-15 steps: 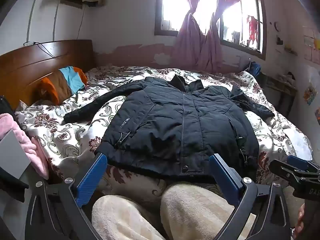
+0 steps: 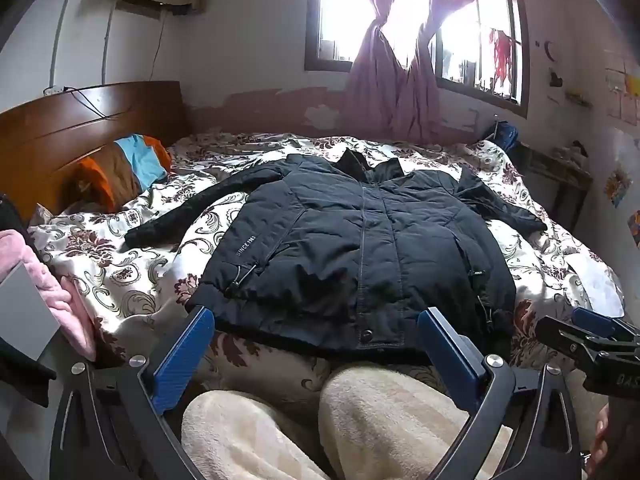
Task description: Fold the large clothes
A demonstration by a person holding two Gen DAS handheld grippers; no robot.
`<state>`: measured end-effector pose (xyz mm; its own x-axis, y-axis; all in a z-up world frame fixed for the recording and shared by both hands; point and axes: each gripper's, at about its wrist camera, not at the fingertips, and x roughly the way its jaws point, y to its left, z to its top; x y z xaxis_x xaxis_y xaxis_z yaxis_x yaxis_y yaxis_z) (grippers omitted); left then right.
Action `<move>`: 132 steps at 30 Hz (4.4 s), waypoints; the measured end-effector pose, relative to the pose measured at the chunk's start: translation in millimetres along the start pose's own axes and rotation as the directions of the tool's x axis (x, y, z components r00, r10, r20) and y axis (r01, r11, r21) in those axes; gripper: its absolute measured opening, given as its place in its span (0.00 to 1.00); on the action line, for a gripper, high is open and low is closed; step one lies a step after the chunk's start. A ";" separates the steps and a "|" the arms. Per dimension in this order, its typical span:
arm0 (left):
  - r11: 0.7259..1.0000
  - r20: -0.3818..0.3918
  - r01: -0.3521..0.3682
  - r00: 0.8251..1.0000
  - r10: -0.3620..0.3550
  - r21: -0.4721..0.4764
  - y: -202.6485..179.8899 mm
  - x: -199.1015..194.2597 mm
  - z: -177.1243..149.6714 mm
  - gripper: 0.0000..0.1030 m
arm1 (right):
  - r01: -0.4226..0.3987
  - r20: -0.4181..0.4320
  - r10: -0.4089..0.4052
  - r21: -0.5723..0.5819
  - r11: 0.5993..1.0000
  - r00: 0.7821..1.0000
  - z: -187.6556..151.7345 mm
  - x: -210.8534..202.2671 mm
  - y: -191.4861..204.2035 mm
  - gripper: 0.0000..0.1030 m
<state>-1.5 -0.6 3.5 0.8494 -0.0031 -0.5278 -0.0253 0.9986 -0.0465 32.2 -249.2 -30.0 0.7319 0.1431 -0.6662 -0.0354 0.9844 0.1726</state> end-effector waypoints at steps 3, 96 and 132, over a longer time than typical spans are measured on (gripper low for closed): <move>1.000 -0.002 -0.001 1.000 0.001 0.010 -2.3 1.2 -0.8 0.99 | 0.000 0.000 0.000 0.000 1.000 1.000 0.0 0.4 0.0 0.99; 0.995 -0.125 -0.087 0.988 0.093 0.052 -15.8 42.1 2.8 0.99 | 0.126 -0.053 -0.118 0.170 0.977 0.992 9.8 38.0 -56.7 0.99; 0.964 -0.294 0.157 0.952 -0.089 0.216 -210.3 336.5 123.1 0.99 | 0.621 -0.063 -0.621 -0.025 0.783 0.781 168.6 200.0 -265.2 0.99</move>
<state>354.6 -205.1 -59.9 0.6555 -0.1069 -0.7476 0.2226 0.9733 0.0559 302.7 -498.9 -86.8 0.5510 -0.4934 -0.6730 0.4100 0.8625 -0.2966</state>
